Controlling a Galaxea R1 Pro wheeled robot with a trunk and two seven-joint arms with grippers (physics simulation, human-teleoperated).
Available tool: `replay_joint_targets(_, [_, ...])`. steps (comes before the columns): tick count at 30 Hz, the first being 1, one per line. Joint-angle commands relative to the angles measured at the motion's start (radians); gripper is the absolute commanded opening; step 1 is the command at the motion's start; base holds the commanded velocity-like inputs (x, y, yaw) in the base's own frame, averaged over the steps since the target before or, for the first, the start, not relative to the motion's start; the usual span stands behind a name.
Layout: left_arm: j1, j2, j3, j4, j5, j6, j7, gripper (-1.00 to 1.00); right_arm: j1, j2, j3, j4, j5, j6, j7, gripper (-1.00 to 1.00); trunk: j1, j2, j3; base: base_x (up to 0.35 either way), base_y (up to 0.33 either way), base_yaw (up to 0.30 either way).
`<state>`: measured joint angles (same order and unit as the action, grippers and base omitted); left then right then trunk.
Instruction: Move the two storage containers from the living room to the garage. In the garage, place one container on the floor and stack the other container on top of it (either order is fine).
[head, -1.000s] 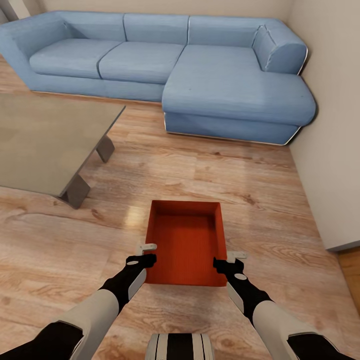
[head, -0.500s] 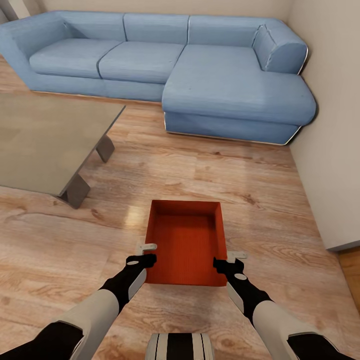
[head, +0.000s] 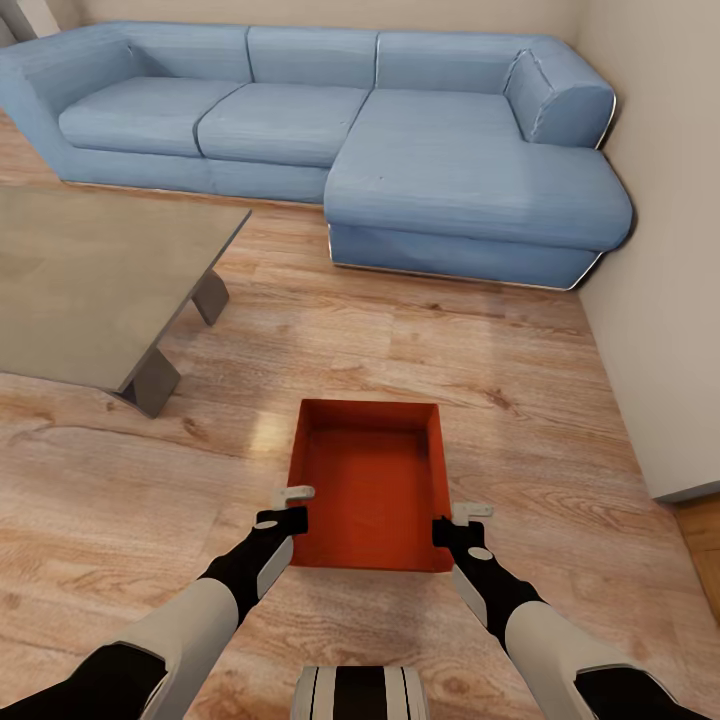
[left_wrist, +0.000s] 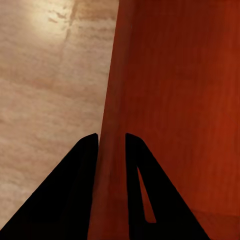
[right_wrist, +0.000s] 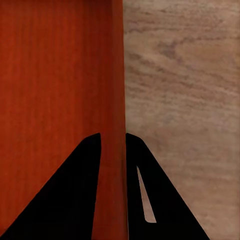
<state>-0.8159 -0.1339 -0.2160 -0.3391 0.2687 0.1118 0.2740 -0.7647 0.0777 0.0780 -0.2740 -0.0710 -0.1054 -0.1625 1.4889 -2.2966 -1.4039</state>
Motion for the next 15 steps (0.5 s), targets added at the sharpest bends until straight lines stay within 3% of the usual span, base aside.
replay_joint_targets(1, [0.0, 0.001, -0.002, -0.003, -0.008, 0.008, 0.013, -1.0, -0.001, -0.001, -0.002, 0.001, -0.007, -0.005, -0.009, -1.0, 0.0, 0.0, -0.001, 0.0, 0.0, 0.0])
replay_joint_targets(11, [0.0, 0.001, -0.002, 0.0, -0.008, 0.007, 0.013, -1.0, -0.001, -0.001, -0.003, 0.001, -0.007, -0.002, -0.008, -1.0, 0.0, 0.0, -0.001, 0.0, 0.0, 0.0])
replay_joint_targets(15, [0.0, 0.0, -0.003, 0.001, -0.009, 0.008, 0.013, -1.0, -0.001, -0.001, -0.003, 0.001, -0.007, -0.002, -0.008, -1.0, -0.015, 0.028, 0.012, 0.0, 0.0, 0.0])
